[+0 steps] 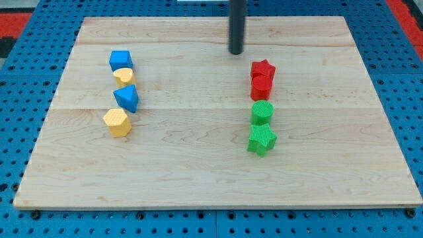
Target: Push the green star down a bit
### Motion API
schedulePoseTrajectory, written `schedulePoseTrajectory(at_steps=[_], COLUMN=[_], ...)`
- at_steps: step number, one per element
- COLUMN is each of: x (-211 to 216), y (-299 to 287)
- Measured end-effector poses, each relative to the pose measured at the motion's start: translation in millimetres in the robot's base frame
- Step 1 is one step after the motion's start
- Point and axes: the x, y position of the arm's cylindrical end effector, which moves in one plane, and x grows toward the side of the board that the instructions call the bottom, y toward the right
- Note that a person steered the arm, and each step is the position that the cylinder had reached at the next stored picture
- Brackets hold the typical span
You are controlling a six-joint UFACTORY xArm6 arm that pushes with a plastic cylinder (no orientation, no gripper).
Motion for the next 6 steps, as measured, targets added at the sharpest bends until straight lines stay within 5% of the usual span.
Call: schedulePoseTrajectory(at_steps=[2, 3, 4, 6], x=[36, 97, 121, 195], y=[-58, -59, -12, -7])
